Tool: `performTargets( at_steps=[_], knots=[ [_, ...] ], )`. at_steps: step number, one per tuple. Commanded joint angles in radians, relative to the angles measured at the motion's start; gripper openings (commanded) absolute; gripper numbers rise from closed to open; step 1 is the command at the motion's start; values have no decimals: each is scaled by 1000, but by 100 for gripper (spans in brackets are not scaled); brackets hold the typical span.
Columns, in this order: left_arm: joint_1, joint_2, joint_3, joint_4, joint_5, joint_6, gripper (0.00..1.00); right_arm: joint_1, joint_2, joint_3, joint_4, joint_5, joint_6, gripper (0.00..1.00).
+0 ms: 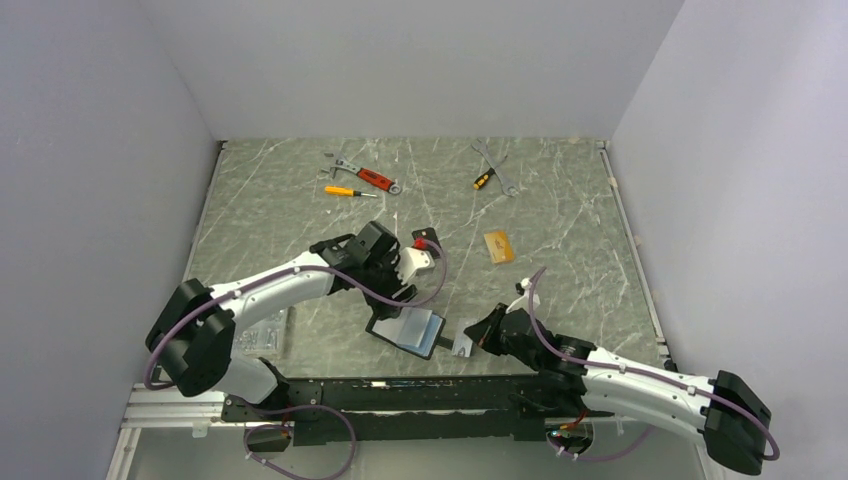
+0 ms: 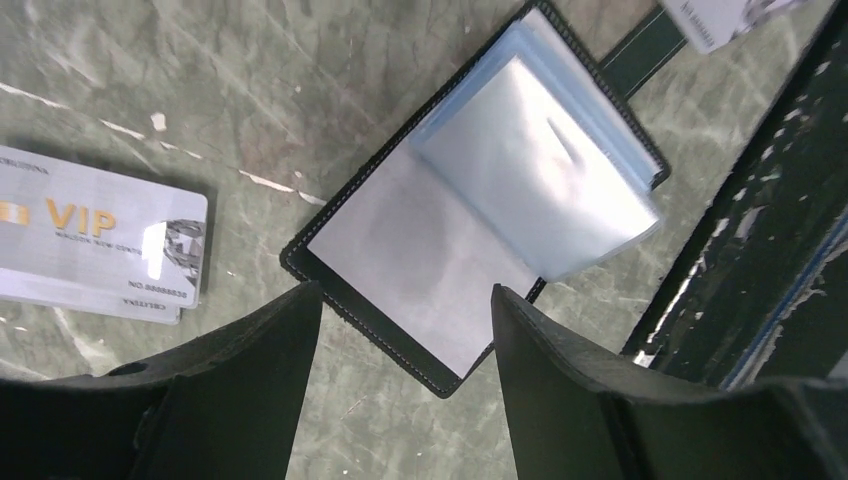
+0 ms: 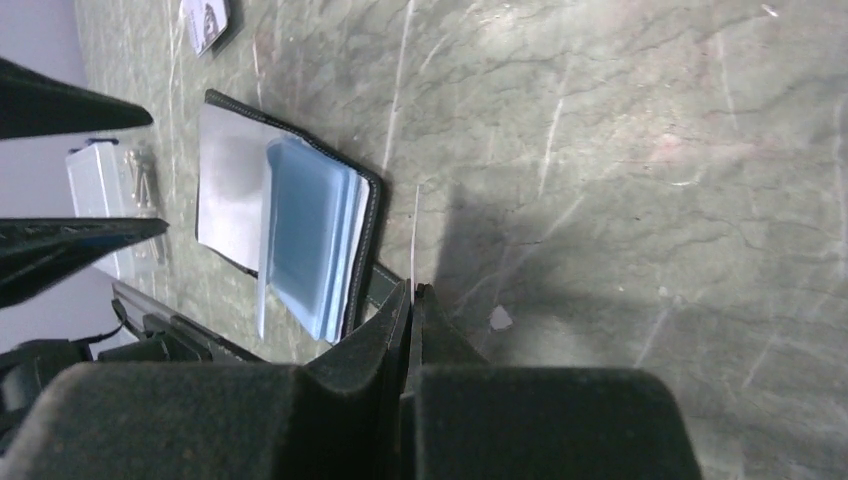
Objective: Put the credit cards into the card holder
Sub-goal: Open the card holder at the center of the board, then turn over the card slot in the card holder.
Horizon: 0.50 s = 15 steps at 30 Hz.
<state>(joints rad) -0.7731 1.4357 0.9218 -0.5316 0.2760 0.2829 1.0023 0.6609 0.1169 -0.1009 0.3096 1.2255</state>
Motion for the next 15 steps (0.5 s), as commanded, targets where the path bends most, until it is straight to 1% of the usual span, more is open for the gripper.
performTargets(
  at_steps=[1,3,5,7,11,13,15],
  knots=[
    [1,-25,122,-37,61,-61,69,6,17,25,121,-45,-99,0],
    [-22,-12,154,-34,44,-91,69,5,33,35,116,-42,-97,0],
    [-67,15,179,-29,-7,-118,70,5,40,31,112,-37,-84,0],
    [-135,53,191,-8,-77,-135,72,5,32,16,106,-24,-54,0],
    [-253,136,210,29,-264,-143,70,6,-31,-18,45,-7,-2,0],
    [-284,161,206,58,-312,-137,69,6,-70,-28,11,2,12,0],
    [-303,183,207,67,-331,-135,70,5,-106,-37,-20,10,22,0]
  ],
)
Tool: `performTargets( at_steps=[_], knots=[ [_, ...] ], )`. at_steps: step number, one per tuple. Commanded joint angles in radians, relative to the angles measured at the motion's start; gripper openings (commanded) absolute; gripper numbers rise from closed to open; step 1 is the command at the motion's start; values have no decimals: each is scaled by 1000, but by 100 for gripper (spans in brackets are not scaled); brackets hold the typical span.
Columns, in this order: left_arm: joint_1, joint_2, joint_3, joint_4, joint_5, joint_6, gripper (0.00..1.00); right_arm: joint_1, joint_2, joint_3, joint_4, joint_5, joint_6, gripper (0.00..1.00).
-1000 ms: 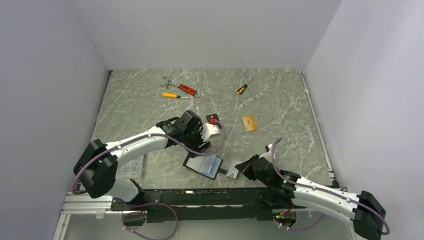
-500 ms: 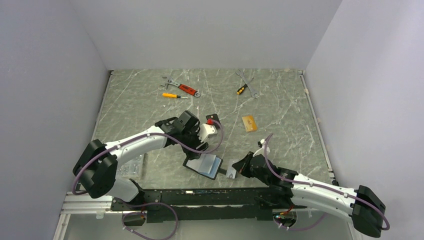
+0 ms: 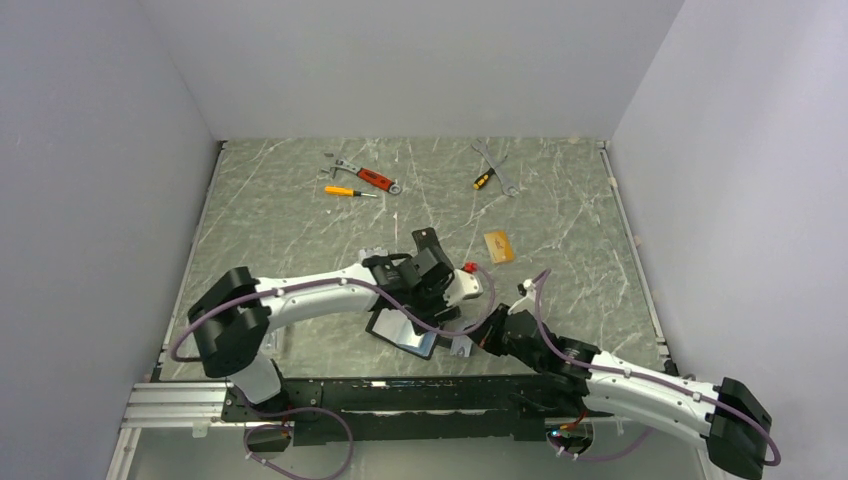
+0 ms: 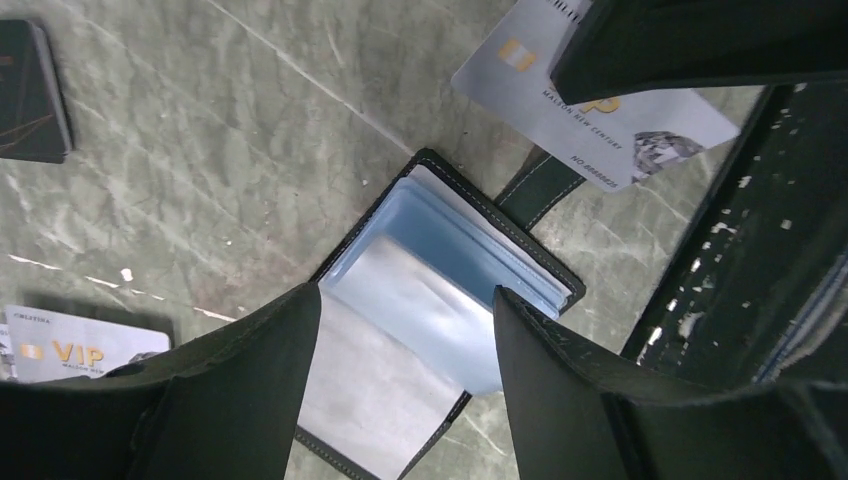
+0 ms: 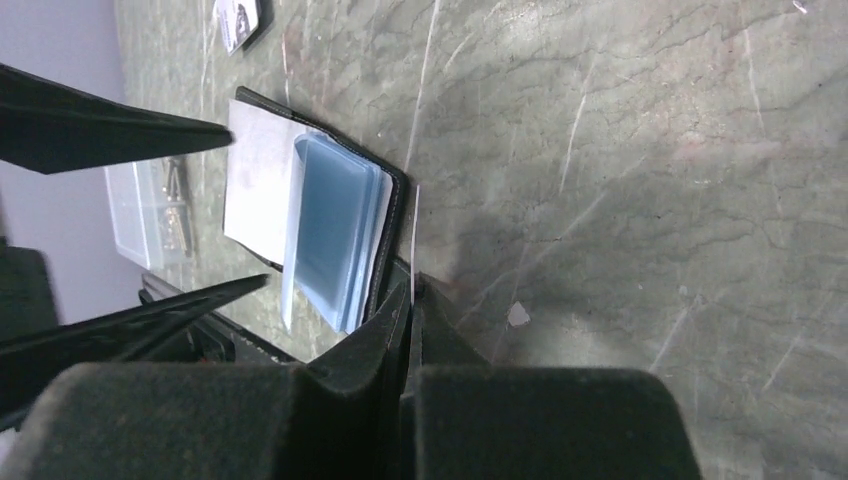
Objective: Put the credit cards into the card holder
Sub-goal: Turn over the card slot in the card holder.
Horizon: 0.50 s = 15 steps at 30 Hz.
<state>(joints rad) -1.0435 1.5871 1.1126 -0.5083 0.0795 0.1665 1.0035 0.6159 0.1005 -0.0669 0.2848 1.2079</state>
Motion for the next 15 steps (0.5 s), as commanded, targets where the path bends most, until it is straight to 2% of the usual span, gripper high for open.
performTargets(
  at_steps=[1,15],
  knots=[
    [-42,40,18,43,-142,-18,70,5,-75,-25,-66,37,44,0],
    [-100,145,62,21,-188,8,70,6,-74,-70,-66,39,77,0]
  ],
)
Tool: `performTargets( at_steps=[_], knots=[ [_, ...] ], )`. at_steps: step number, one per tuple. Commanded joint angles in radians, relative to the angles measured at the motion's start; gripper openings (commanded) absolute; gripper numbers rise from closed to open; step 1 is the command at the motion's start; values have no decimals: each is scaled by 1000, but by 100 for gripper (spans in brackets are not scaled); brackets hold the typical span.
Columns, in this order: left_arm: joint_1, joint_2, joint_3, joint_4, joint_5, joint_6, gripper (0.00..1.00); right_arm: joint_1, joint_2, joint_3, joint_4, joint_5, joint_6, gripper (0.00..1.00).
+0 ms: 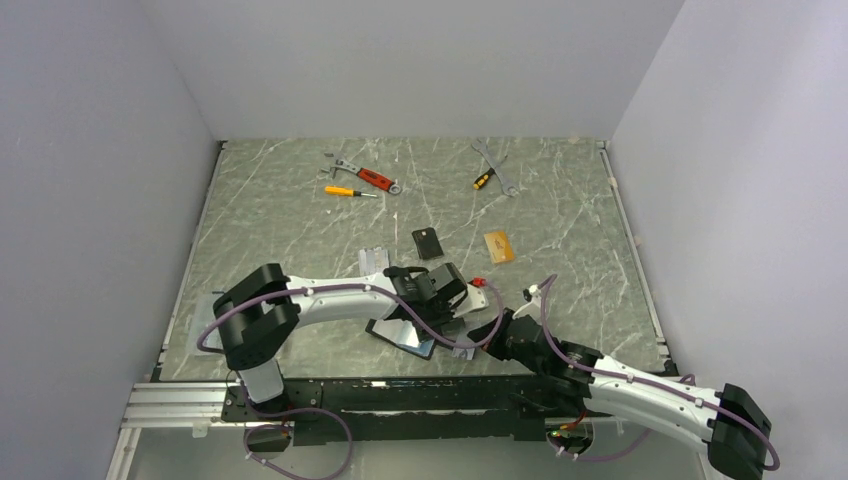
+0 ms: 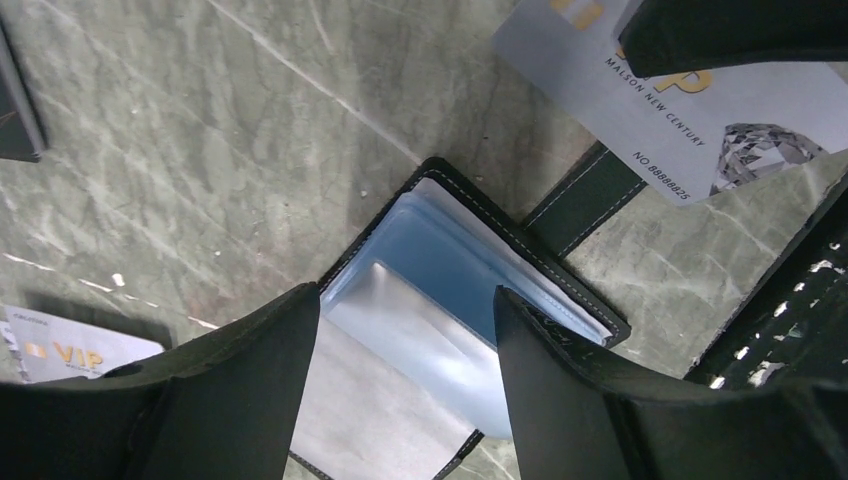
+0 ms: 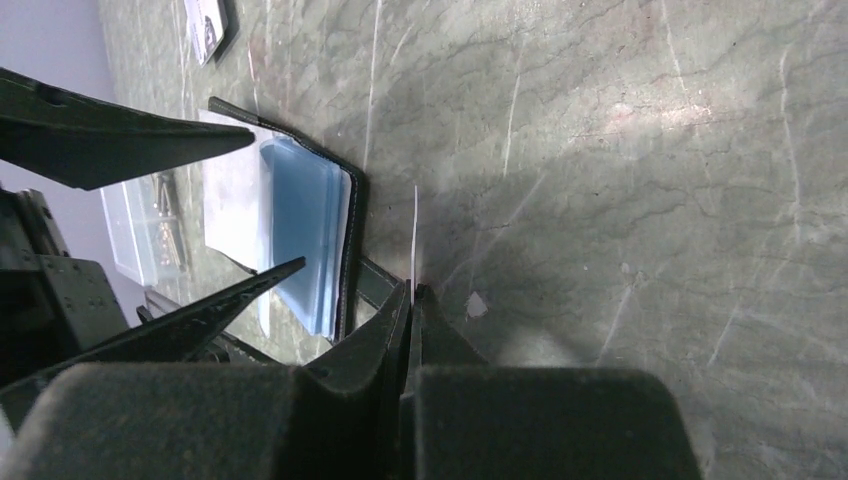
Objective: Put the credit cards into the card holder
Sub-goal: Turn over the card slot in the card holder.
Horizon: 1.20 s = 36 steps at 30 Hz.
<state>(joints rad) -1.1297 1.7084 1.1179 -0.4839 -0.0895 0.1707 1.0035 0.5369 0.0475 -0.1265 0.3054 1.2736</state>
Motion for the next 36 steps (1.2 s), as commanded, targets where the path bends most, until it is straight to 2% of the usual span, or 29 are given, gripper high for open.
performTargets(
  at_steps=[1,6,12,23,33,36],
  knots=[
    [-18,28,66,-10,-15,5,70,7,0,-21,-12,20,15,0],
    [-26,31,67,-25,-59,42,69,5,-41,-33,-55,27,31,0],
    [0,-58,-3,-44,-91,93,68,5,-94,-45,-92,32,49,0],
    [117,-172,-99,-83,-95,128,68,6,-80,-74,-79,26,53,0],
    [280,-139,-91,-174,99,38,71,5,-65,-71,-86,24,55,0],
    [331,-120,-73,-211,203,15,77,6,-59,-73,-87,24,58,0]
  ],
)
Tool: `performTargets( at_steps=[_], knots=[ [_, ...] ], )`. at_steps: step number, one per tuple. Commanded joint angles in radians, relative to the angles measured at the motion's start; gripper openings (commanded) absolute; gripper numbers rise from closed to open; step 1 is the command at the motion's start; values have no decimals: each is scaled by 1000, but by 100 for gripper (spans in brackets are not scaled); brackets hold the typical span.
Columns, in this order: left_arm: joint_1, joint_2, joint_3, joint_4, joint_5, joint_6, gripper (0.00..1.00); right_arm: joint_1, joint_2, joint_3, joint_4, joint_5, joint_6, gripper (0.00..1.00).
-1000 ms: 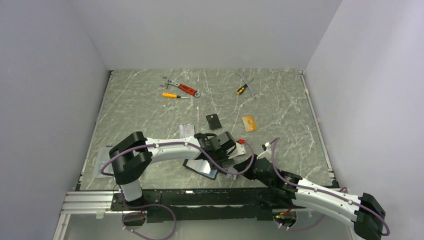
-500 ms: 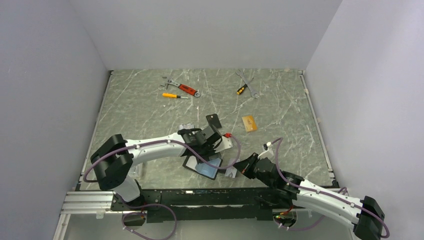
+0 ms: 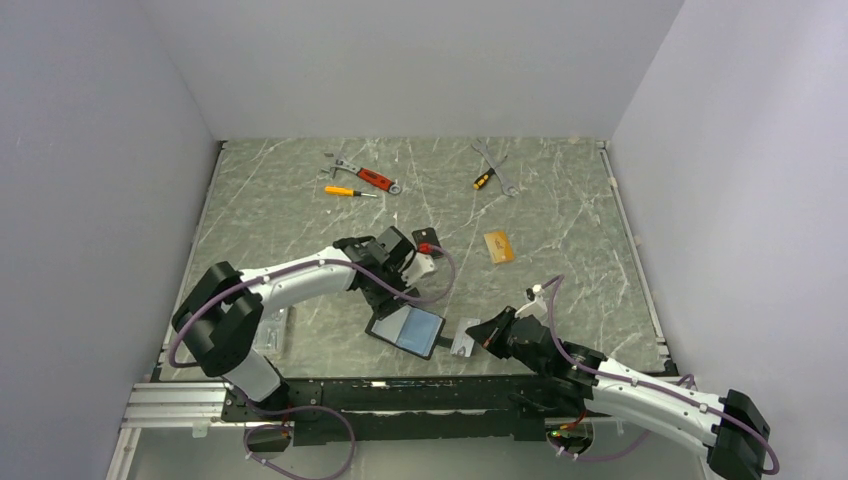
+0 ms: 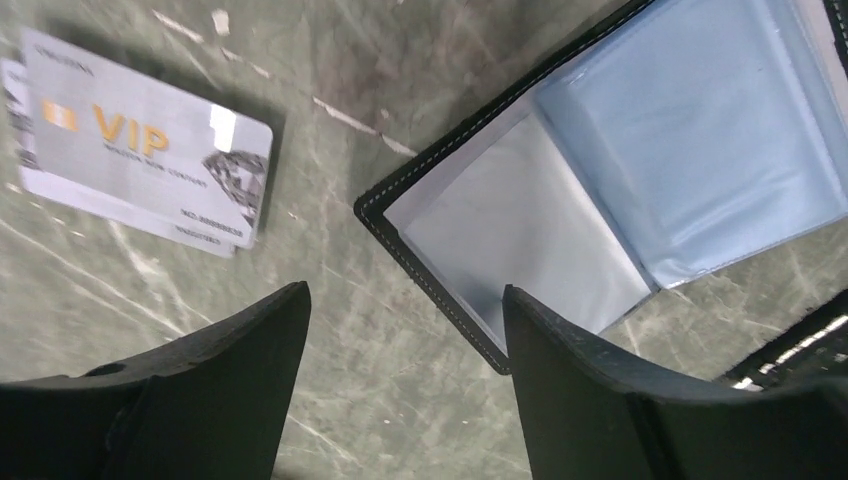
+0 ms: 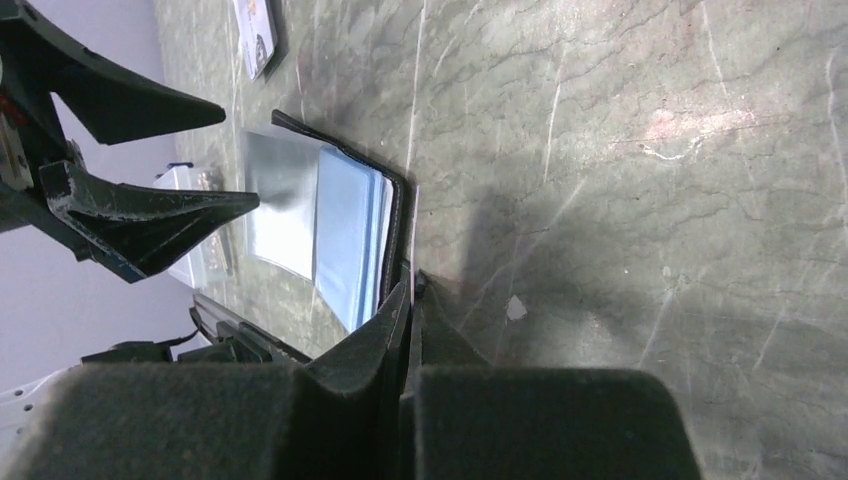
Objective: Put the credit cards into the card holder
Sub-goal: Turn over the card slot in the card holder.
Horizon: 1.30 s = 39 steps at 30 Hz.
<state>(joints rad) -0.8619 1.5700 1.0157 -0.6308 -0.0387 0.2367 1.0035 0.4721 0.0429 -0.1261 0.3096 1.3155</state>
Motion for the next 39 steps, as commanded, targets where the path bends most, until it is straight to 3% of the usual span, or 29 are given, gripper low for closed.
performTargets(
  at_steps=[1,14,20,28,39],
  knots=[
    [76,27,32,-75,184,-59,80,6,6,-68,-87,20,17,0],
    [253,141,37,-115,551,-93,84,6,-16,-70,-120,28,30,0],
    [319,156,15,-95,693,-97,67,6,-15,-70,-102,28,17,0],
    [331,188,24,-90,718,-99,48,6,39,-52,13,-2,-68,0],
    [333,200,48,-89,713,-101,39,5,72,-16,225,-138,-246,0]
  ],
)
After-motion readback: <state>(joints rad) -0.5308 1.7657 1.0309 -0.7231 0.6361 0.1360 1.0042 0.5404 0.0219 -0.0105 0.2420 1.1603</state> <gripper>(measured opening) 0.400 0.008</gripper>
